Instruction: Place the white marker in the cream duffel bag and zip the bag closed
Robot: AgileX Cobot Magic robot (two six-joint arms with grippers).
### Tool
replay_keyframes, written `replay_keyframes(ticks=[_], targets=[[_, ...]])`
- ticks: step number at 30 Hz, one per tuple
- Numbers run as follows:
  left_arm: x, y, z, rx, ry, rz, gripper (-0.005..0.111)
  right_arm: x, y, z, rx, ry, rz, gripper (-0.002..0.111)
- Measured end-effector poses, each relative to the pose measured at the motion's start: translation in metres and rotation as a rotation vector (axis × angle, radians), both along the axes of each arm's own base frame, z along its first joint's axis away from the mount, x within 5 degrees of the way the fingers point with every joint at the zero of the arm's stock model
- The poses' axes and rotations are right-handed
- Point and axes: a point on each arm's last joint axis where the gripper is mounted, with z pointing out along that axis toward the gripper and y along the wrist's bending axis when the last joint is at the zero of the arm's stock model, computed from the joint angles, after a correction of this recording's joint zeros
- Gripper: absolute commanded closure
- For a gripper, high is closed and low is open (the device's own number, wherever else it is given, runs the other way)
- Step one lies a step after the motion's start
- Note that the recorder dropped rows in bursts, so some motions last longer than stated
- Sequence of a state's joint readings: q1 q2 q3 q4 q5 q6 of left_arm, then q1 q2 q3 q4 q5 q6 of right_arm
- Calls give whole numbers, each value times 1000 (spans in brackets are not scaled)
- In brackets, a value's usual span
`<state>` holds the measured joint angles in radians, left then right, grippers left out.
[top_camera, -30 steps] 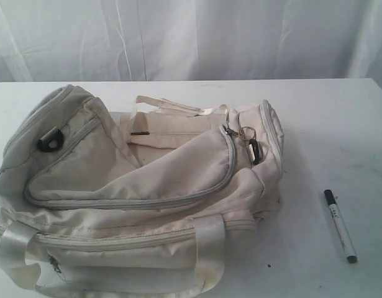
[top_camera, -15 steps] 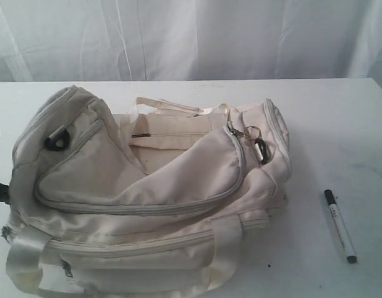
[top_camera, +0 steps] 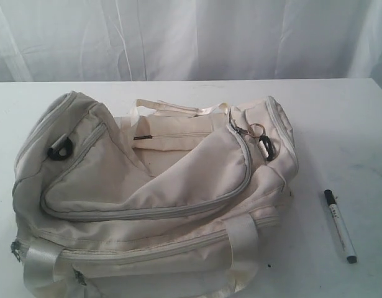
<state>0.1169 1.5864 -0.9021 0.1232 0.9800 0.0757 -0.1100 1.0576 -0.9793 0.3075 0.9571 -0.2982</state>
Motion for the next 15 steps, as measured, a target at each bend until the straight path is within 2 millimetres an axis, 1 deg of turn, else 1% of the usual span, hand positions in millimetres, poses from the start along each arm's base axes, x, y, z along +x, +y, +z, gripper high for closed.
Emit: replay_keyframes(ticks=[4, 5, 7, 9, 11, 13, 15], targets=[[1, 12, 1, 125, 1, -49, 107, 42, -1, -10, 23, 134, 55, 108], [3, 16, 4, 166, -7, -48, 107, 54, -1, -14, 45, 173, 67, 108], [11, 22, 13, 248, -55, 8, 107, 74, 1, -20, 101, 227, 85, 108], [23, 27, 33, 297, -158, 47, 107, 92, 3, -27, 158, 271, 95, 108], [35, 26, 58, 293, -299, 74, 107, 102, 4, -31, 187, 287, 96, 108], [47, 20, 87, 212, -466, 98, 107, 109, 4, -35, 199, 293, 93, 108], [55, 4, 114, 39, -628, 80, 107, 112, 4, -36, 197, 282, 86, 108]])
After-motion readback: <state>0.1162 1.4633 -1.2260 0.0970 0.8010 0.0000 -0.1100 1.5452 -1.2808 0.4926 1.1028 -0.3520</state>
